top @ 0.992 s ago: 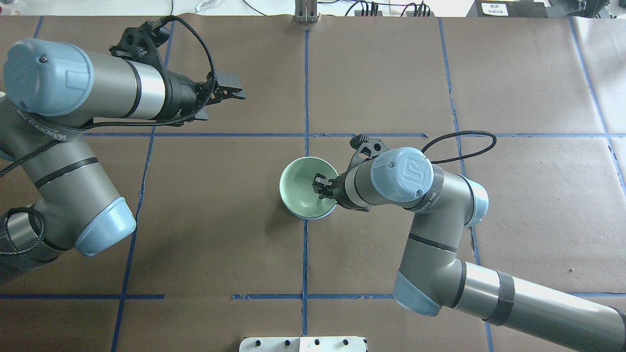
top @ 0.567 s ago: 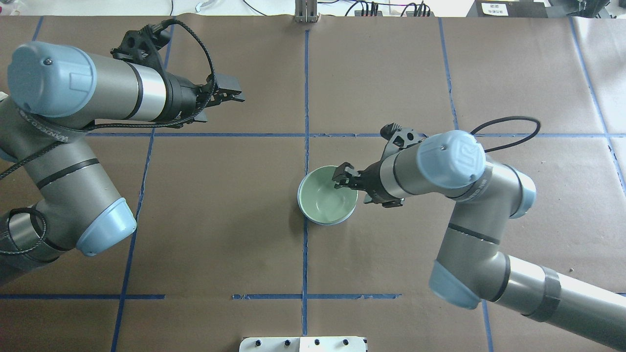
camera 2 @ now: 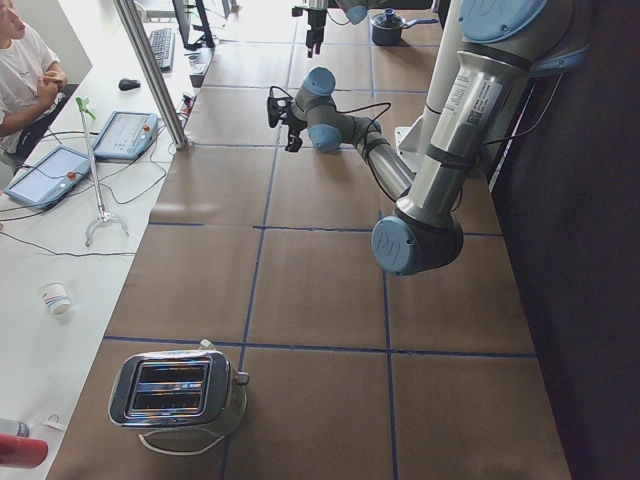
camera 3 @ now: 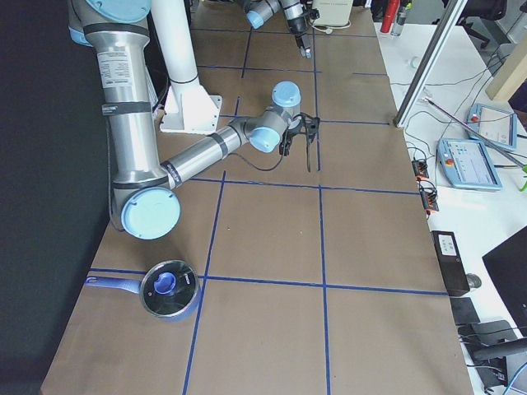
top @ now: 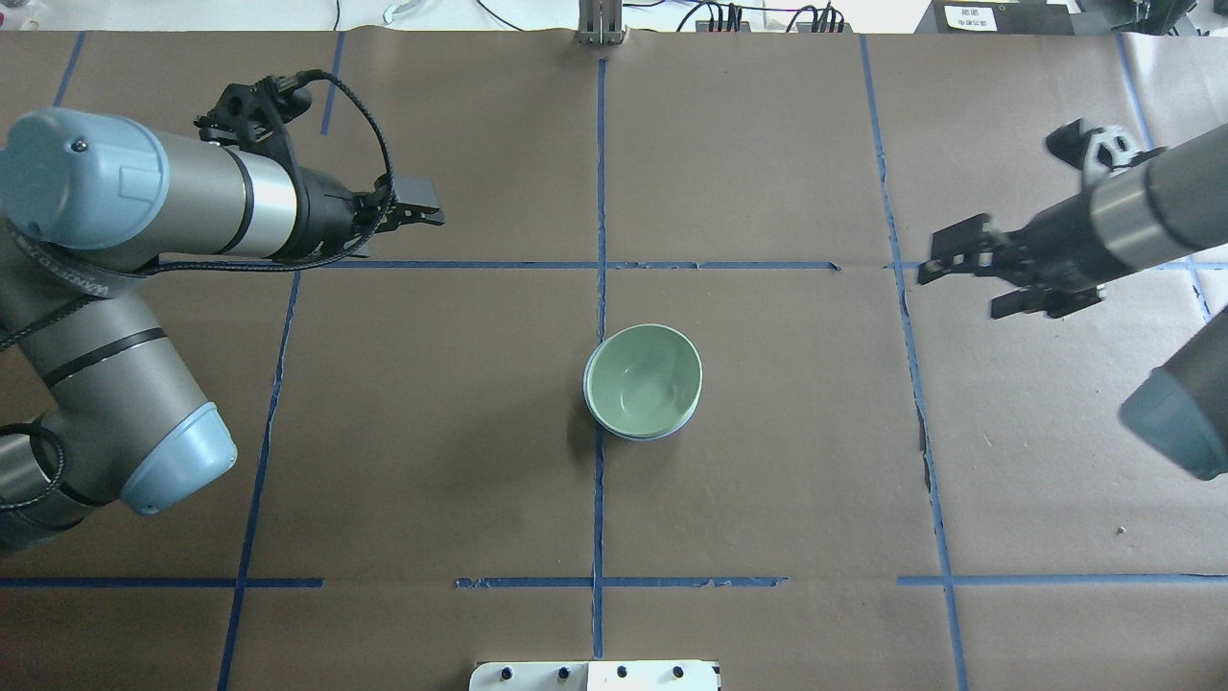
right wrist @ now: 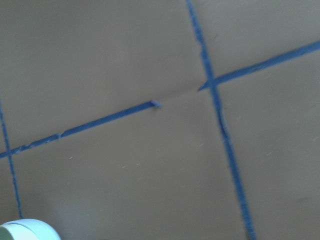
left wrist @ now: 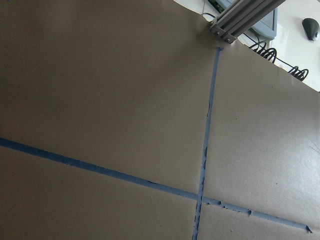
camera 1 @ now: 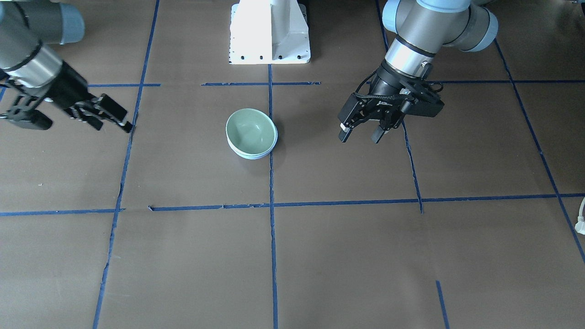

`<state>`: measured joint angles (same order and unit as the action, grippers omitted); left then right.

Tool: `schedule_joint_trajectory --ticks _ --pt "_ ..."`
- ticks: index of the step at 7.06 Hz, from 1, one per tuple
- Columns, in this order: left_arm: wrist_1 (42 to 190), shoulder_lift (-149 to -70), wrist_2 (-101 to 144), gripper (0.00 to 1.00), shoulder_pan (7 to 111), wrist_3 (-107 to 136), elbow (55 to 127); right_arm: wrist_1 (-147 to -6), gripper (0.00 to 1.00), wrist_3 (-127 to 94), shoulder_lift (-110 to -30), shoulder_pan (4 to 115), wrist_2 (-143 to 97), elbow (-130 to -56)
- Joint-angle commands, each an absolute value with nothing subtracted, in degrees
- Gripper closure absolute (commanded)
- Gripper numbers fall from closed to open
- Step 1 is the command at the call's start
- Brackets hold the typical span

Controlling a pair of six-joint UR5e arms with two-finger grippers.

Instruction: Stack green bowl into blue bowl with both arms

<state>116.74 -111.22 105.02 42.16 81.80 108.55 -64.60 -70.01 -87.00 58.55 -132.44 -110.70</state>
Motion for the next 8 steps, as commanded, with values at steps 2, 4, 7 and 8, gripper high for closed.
schedule_joint_trajectory --ticks 2,4,7,8 --pt "116.9 -97.0 109.64 0.0 46.46 60.64 110.38 -66.78 0.0 -31.07 -94.83 79.58 -138.08 -101.56" --pt "116.63 -87.32 123.69 0.0 60.75 39.67 109.96 -77.81 0.0 -0.76 -93.35 86.9 -132.93 -95.9" --pt "112.71 -81.74 140.03 0.0 84.03 6.34 102.68 -93.24 0.0 11.95 -90.43 90.61 -135.25 -97.55" --pt "104.41 -81.91 140.79 0.0 89.33 -0.37 104.4 -93.6 0.0 11.95 -90.35 90.62 -136.92 -97.56"
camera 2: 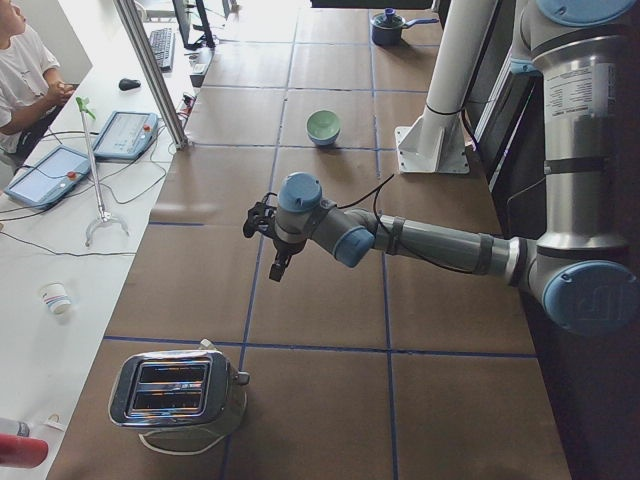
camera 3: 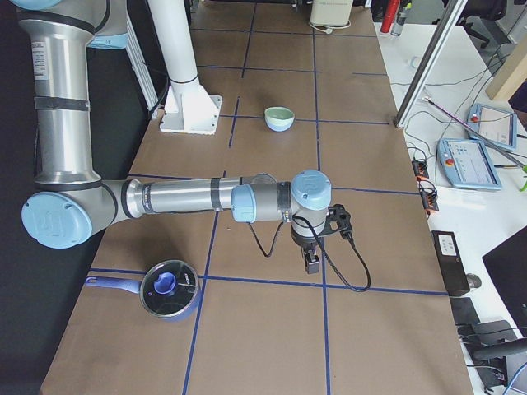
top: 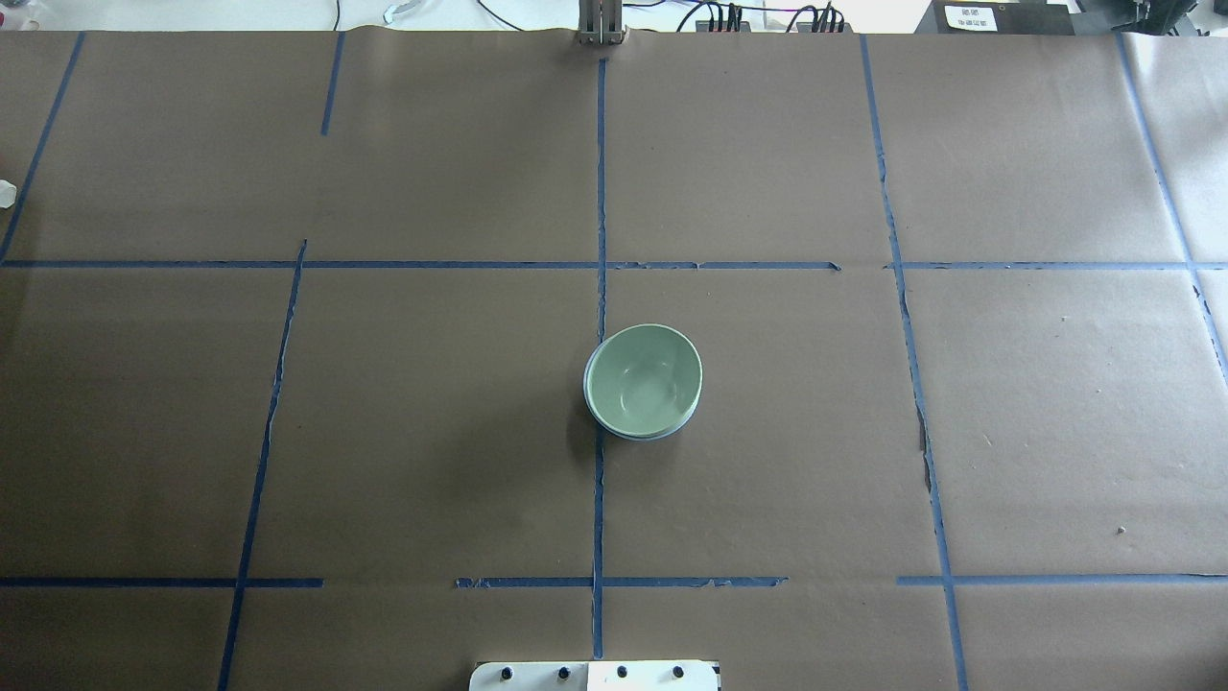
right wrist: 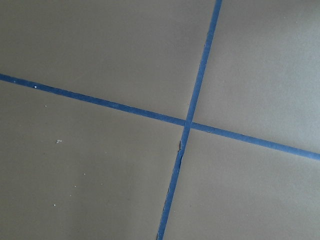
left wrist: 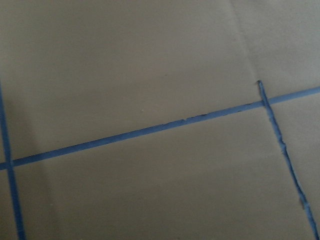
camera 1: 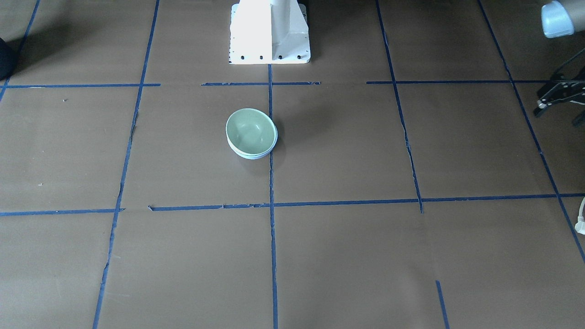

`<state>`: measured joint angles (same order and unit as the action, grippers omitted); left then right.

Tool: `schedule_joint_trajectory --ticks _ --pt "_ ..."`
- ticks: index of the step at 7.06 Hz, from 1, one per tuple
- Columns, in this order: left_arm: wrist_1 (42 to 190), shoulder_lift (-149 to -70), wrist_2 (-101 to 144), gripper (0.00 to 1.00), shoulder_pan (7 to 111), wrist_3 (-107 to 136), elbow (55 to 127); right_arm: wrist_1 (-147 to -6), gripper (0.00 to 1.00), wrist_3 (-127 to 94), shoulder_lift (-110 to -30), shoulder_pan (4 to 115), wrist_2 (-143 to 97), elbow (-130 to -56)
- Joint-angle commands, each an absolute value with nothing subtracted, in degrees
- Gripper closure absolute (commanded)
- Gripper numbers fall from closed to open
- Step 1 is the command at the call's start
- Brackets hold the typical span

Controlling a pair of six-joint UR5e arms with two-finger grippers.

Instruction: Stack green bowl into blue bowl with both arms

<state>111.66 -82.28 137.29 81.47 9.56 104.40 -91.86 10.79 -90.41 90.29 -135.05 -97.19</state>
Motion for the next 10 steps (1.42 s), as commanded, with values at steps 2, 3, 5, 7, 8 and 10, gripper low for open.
schedule_joint_trajectory --ticks 2,3,5,7,8,10 --pt "92.42 -82.09 136.87 0.0 91.58 -5.71 104.34 -93.6 0.0 11.87 -89.91 90.79 -137.37 -97.47" --pt "90.2 -80.35 136.67 0.0 91.5 -6.15 103.37 -93.6 0.0 11.87 -90.7 90.79 -137.37 -97.64" --pt "91.05 -77.96 137.19 0.0 91.49 -6.24 100.56 -93.08 0.0 11.43 -90.71 90.7 -137.46 -97.12" --pt "91.05 -77.87 137.2 0.0 89.58 -6.5 100.02 -92.9 0.0 11.34 -92.27 89.92 -137.55 -97.47" --pt "91.14 -78.05 136.94 0.0 89.04 -6.59 99.93 -92.9 0.0 11.34 -92.37 89.65 -137.55 -97.56" --pt "95.68 -77.43 138.68 0.0 88.86 -6.5 97.92 -92.9 0.0 13.34 -93.33 88.69 -138.77 -100.62"
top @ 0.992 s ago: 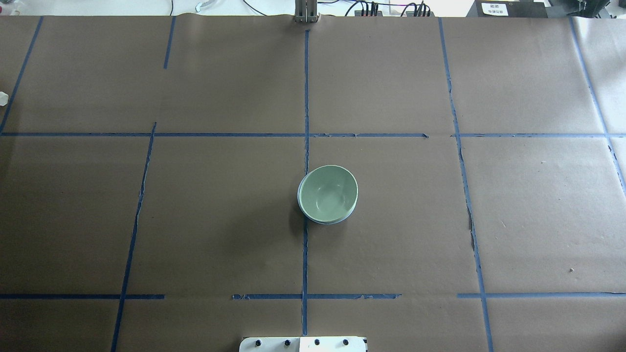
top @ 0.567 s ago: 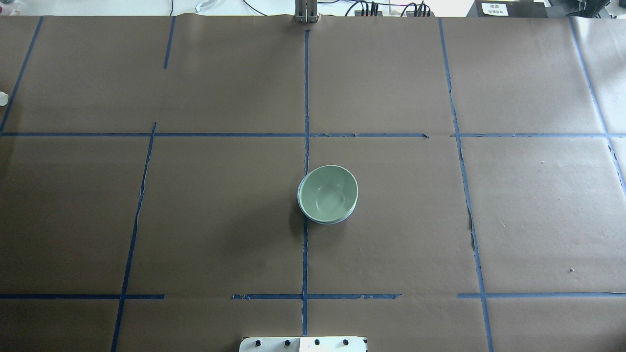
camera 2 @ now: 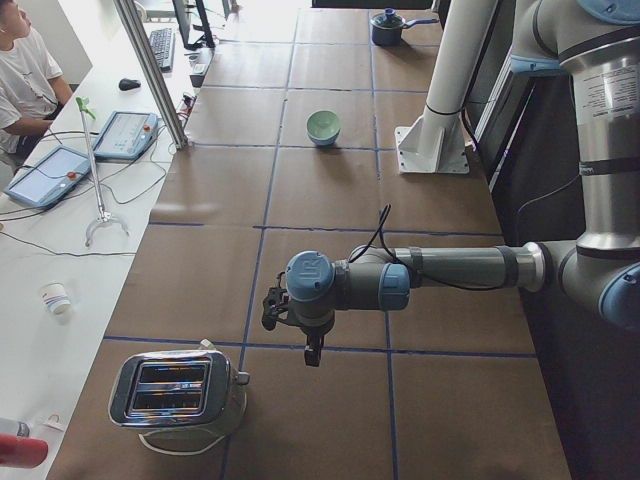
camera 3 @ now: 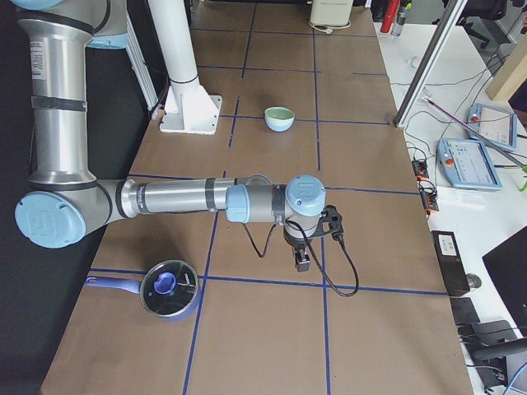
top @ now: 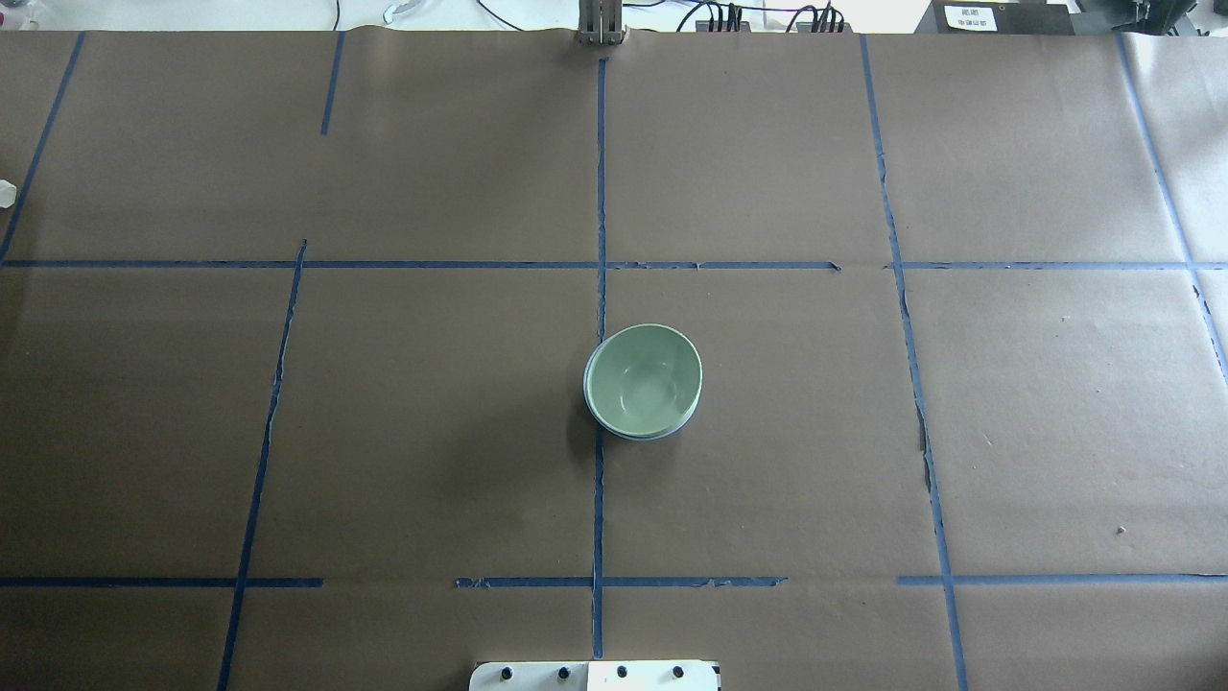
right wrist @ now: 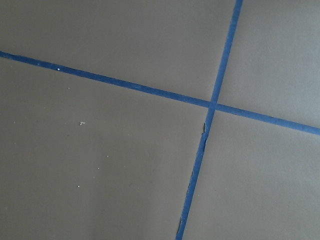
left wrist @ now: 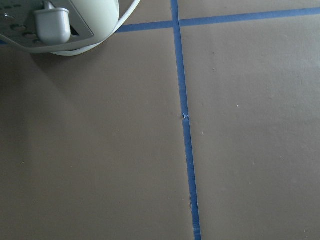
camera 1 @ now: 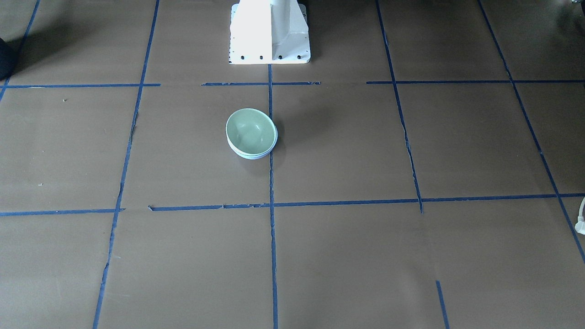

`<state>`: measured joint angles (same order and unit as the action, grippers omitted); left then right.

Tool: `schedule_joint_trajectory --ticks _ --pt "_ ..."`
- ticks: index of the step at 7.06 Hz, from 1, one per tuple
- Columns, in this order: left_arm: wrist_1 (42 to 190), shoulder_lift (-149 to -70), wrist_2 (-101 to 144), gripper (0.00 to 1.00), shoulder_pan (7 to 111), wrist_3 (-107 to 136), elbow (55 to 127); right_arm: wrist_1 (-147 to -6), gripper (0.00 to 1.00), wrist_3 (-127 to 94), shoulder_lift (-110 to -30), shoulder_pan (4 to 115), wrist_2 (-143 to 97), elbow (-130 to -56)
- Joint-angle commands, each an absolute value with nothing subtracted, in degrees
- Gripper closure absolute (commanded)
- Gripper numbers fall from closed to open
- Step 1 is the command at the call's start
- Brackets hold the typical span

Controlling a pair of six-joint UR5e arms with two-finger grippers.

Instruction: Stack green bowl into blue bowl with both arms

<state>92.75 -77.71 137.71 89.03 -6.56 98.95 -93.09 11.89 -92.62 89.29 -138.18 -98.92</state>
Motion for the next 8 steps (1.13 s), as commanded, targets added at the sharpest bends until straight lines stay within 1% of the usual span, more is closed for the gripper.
schedule_joint_trajectory --ticks 1,3,4,6,8 --pt "96.15 -76.47 138.87 0.0 88.86 -6.59 98.35 -92.99 0.0 14.84 -93.51 87.72 -138.95 -100.81" --pt "96.33 -77.34 138.69 0.0 88.86 -6.5 97.56 -92.9 0.0 14.24 -93.26 87.01 -138.78 -101.42" --pt "95.89 -79.17 138.69 0.0 88.86 -6.42 97.65 -92.99 0.0 13.63 -92.12 86.58 -137.82 -101.43" --pt "95.89 -79.63 138.34 0.0 88.86 -6.24 97.38 -93.08 0.0 6.98 -90.18 83.69 -136.94 -101.69" --pt "95.45 -80.68 138.52 0.0 88.86 -5.89 97.21 -92.99 0.0 3.25 -90.17 82.71 -135.7 -101.34"
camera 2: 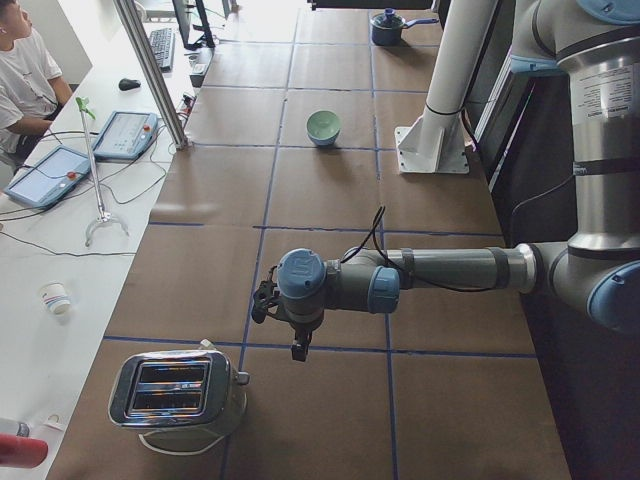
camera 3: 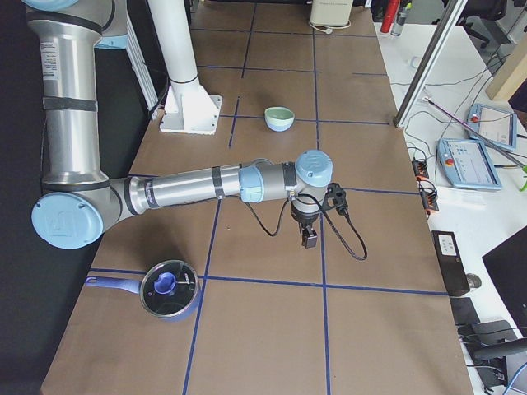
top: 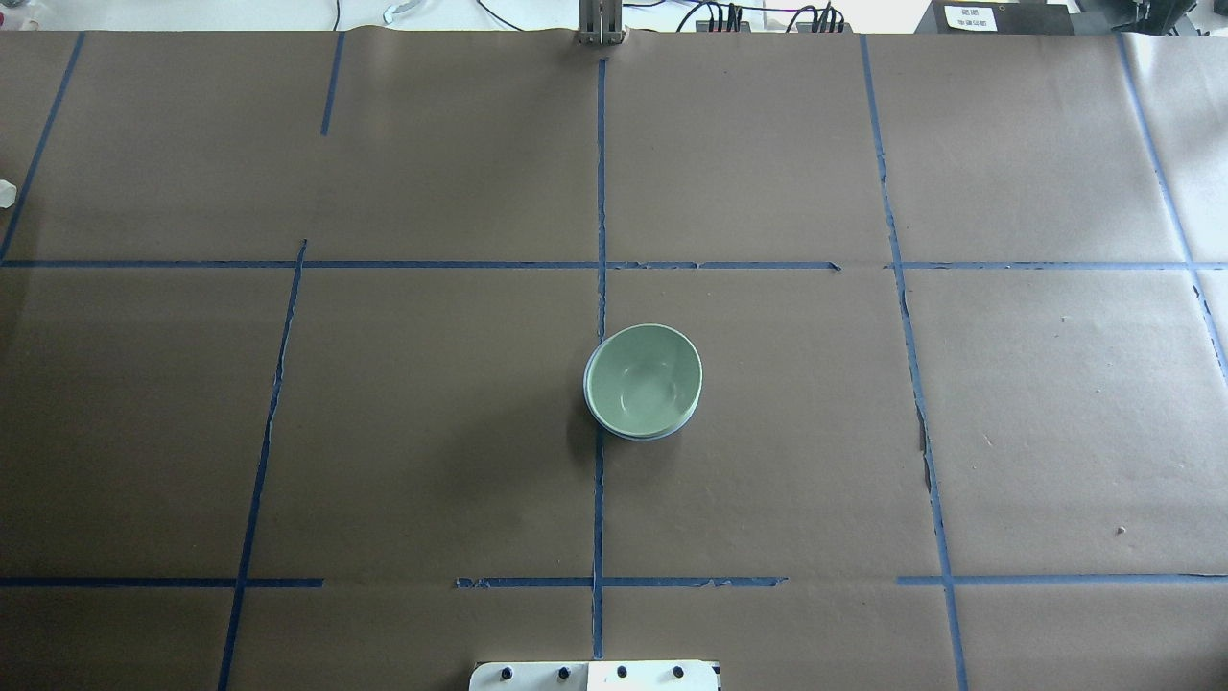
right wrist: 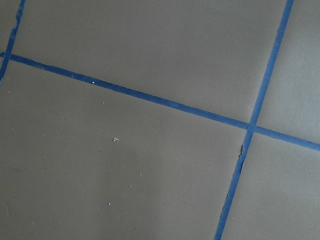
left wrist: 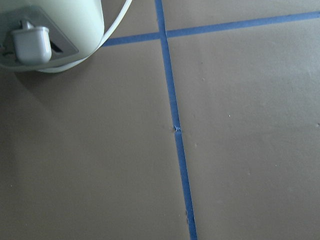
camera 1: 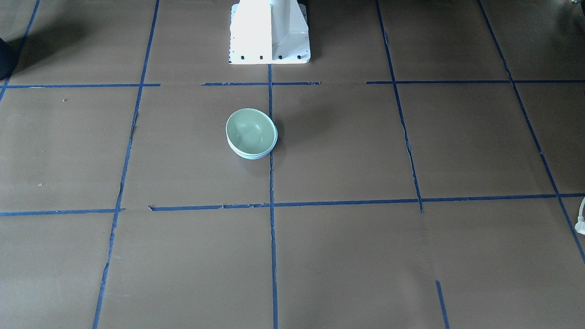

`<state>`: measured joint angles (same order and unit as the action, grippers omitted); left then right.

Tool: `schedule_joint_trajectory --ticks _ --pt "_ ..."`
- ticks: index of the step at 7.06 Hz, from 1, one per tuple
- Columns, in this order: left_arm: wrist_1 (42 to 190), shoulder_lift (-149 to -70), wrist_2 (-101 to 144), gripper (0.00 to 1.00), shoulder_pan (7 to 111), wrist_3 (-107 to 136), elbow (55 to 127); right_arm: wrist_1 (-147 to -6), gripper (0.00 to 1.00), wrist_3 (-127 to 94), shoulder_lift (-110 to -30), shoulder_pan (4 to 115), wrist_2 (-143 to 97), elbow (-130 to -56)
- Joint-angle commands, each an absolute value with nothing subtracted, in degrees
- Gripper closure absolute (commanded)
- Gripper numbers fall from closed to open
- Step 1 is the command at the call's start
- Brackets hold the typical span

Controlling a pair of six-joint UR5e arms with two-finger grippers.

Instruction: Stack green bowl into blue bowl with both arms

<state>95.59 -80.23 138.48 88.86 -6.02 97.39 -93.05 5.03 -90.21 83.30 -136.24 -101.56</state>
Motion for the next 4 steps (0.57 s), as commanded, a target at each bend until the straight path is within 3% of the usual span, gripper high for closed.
schedule_joint_trajectory --ticks 1,4 --pt "95.45 -80.68 138.6 0.0 88.77 -5.8 97.29 -92.73 0.0 3.16 -90.7 82.62 -135.79 -101.08" --pt "95.71 -80.77 138.43 0.0 88.77 -5.89 96.33 -92.64 0.0 3.08 -90.7 81.92 -136.32 -100.99"
